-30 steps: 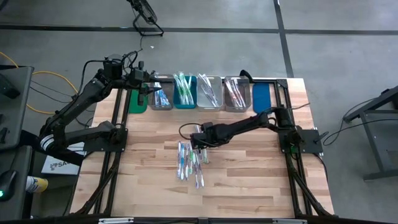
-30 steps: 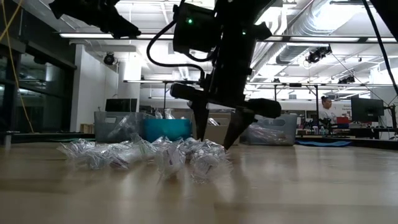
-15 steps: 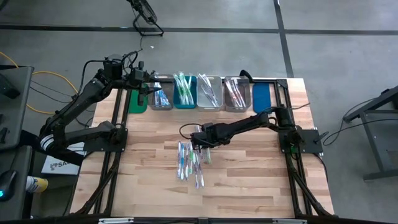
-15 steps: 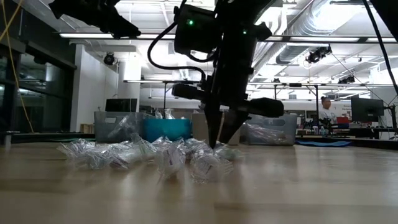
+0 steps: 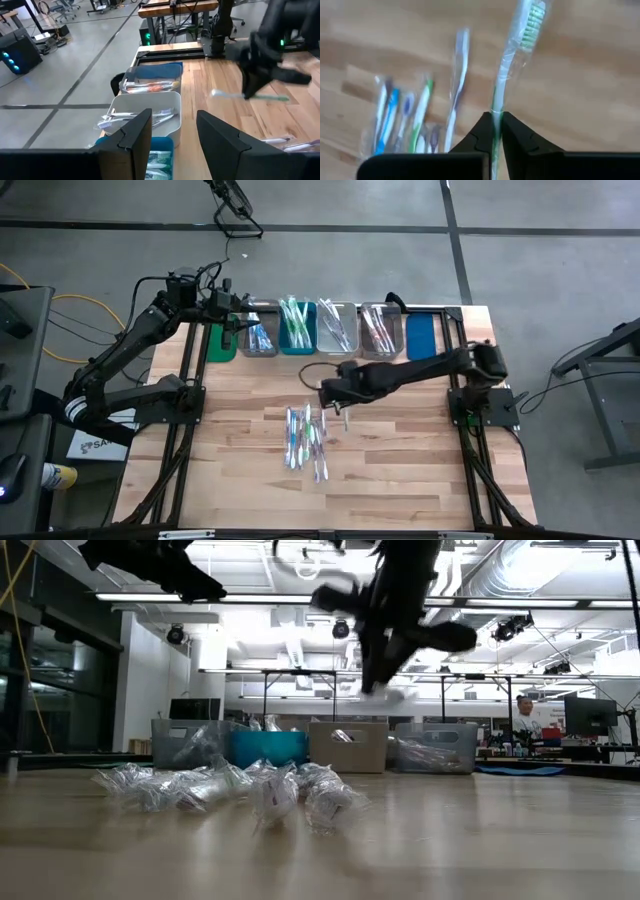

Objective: Pick & Place Toothbrushes
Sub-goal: Put the green toothbrush into the blue bin

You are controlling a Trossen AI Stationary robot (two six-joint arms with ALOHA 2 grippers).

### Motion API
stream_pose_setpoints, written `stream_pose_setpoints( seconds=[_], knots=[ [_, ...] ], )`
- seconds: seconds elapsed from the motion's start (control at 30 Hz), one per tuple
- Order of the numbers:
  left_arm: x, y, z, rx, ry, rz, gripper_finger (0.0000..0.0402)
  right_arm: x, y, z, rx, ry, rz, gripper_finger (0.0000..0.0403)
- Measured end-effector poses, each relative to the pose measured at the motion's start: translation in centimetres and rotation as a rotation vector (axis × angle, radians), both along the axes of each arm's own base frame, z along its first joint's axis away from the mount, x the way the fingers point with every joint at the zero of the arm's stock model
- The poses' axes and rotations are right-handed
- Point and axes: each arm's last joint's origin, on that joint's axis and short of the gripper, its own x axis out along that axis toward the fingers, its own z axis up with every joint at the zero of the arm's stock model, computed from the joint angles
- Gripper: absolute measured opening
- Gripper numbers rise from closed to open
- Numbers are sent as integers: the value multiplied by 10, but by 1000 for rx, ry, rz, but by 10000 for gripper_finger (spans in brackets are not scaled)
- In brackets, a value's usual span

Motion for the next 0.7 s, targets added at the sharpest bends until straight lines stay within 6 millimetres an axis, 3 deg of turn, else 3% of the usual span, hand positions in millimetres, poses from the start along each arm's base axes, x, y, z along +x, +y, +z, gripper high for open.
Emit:
stream_pose_setpoints(
  seconds=[0.27,0.43,0.7],
  knots=[
    [1,0,0,-19,-6,3,151,-34,-17,65,-184,-127,10,14],
    [8,-3,2,-32,-22,-21,151,-52,-28,95,-305,-179,77,14],
    [40,-10,4,-83,-83,-66,151,-70,-48,130,-454,-250,173,14]
  ],
)
